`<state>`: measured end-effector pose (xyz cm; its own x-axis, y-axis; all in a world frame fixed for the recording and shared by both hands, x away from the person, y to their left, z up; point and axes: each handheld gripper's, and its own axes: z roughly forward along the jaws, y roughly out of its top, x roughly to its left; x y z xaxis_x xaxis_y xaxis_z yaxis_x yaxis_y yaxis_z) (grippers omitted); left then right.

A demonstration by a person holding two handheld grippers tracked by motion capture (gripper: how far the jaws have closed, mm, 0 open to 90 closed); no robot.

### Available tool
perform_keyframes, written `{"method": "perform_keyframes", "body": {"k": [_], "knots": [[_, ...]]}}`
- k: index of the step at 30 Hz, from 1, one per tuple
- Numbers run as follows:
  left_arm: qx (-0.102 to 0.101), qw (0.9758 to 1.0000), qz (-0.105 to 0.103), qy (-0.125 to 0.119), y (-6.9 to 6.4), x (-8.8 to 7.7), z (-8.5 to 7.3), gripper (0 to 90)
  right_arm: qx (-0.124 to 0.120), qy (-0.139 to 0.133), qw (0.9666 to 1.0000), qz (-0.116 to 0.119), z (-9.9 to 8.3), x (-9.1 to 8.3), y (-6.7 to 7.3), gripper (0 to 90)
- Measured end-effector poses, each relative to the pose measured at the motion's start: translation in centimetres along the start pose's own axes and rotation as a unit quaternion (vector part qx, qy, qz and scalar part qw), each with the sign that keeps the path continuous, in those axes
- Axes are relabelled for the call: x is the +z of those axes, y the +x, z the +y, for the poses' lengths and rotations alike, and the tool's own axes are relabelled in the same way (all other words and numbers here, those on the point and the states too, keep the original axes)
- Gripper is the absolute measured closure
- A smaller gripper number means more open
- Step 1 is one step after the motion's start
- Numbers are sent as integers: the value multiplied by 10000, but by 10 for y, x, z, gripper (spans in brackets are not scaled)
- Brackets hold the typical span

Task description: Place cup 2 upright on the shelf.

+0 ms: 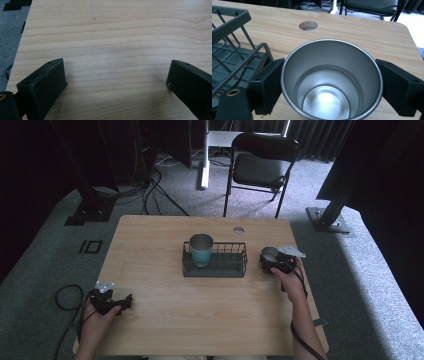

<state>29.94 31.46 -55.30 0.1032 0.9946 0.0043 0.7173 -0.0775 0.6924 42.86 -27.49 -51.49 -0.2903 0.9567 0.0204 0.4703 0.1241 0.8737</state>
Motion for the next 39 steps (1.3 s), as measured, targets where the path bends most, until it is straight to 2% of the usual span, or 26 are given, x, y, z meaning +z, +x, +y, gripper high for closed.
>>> {"method": "perform_keyframes", "body": {"k": [5,8,20,27,39], "knots": [[1,10000,0,1,0,0,0,29,-65,38,10000,-33,1,0,1,124],[3,10000,1,4,0,0,0,29,-100,40,9999,-132,2,0,0,128],[1,10000,0,1,0,0,0,29,5,9,9998,-194,11,-12,-5,129],[-2,10000,0,1,0,0,0,29,93,44,9999,-122,10,-19,-5,130],[1,10000,1,0,0,0,0,29,111,39,9999,-21,14,-33,-6,130]]}}
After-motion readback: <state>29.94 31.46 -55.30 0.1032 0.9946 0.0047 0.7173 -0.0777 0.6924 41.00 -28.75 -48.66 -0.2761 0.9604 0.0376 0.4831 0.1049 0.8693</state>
